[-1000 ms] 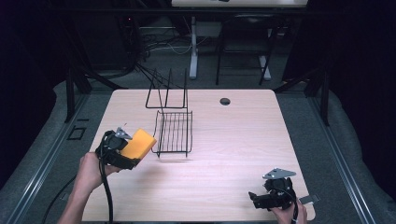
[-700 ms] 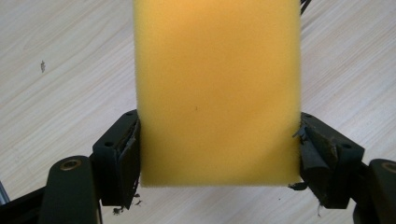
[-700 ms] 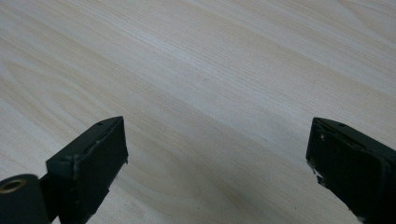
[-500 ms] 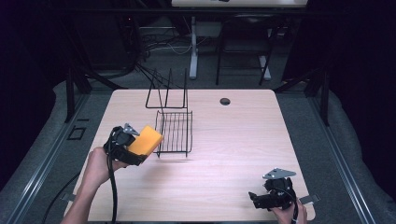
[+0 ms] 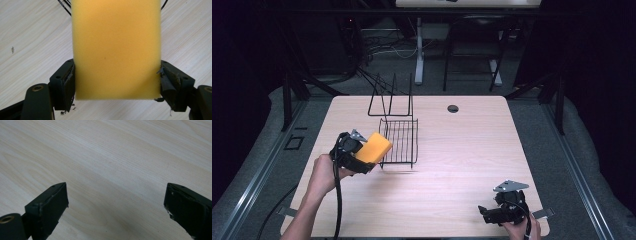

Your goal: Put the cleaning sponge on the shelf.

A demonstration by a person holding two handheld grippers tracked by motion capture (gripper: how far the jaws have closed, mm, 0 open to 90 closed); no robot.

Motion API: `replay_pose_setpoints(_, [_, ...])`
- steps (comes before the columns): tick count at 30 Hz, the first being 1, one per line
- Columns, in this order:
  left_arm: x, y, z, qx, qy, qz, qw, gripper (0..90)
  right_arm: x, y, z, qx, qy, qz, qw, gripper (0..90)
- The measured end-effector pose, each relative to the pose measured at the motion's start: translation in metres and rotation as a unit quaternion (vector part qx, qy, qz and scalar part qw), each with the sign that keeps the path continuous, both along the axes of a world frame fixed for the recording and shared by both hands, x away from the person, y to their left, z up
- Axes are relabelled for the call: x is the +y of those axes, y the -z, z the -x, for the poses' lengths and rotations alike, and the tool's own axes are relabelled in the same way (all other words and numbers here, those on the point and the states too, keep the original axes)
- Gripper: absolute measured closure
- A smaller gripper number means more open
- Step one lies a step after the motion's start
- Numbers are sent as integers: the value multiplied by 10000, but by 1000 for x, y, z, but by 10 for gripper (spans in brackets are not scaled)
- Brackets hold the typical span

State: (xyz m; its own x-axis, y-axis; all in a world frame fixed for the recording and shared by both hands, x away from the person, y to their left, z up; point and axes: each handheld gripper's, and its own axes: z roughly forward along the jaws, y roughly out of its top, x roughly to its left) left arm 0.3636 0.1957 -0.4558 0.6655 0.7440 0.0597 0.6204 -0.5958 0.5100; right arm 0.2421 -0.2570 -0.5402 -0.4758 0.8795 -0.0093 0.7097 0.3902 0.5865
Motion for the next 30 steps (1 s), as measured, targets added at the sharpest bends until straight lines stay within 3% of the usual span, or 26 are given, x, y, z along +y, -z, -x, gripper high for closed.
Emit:
replay_pose_setpoints(13, [-9, 6, -11, 43, 53, 90, 9999, 247, 0, 1, 0, -7, -11, -76, 10000, 52])
replay_pose_setpoints(18, [-12, 7, -15, 64, 78, 100, 9999, 247, -1, -1, 0, 29, -53, 41, 10000, 52])
replay_pose_setpoints(19, [-13, 8, -15, 56, 68, 105, 9999, 247, 0, 1, 0, -27, -25, -81, 10000, 52])
replay_pose_setpoints(30, [-18, 16, -24, 48, 13, 228, 9997, 247, 1, 1, 0, -11, -43, -76, 10000, 53])
